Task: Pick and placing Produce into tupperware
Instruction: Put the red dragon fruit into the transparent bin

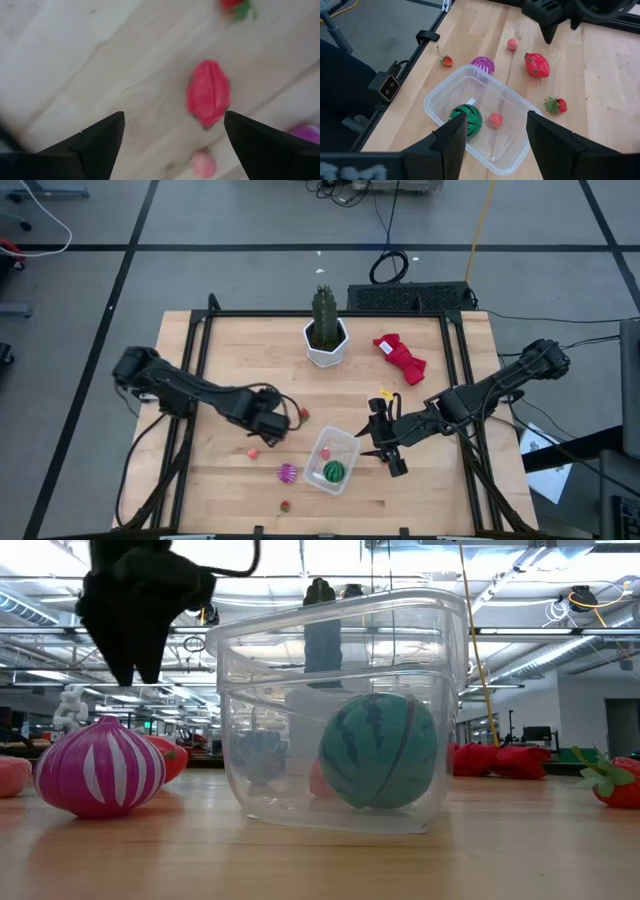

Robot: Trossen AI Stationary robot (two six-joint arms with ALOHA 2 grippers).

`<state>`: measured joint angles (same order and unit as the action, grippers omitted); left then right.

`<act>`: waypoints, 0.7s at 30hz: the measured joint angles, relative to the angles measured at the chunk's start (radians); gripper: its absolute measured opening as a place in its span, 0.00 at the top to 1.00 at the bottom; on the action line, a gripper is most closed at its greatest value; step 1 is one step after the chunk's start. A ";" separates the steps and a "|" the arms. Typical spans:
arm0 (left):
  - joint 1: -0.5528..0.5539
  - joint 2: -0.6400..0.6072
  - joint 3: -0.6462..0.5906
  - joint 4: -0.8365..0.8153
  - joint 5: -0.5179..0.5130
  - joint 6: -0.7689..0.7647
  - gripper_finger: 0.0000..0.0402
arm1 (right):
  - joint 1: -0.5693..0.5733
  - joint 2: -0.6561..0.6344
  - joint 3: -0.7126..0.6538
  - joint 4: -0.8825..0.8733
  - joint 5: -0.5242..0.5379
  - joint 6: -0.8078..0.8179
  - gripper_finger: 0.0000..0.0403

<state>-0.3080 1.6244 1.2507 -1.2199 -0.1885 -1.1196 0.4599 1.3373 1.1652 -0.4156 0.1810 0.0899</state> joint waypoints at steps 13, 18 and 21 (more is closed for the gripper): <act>0.002 0.174 0.087 -0.007 0.086 0.061 0.13 | 0.001 0.000 0.000 -0.006 -0.002 0.002 0.51; 0.002 0.172 0.076 0.040 0.075 0.067 0.13 | 0.001 0.000 0.000 -0.006 -0.002 0.002 0.51; 0.002 0.172 0.066 0.096 0.075 0.085 0.13 | 0.001 0.000 0.000 -0.005 -0.002 0.002 0.51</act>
<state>-0.3061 1.7962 1.3165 -1.1239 -0.1131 -1.0347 0.4606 1.3373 1.1652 -0.4210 0.1787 0.0921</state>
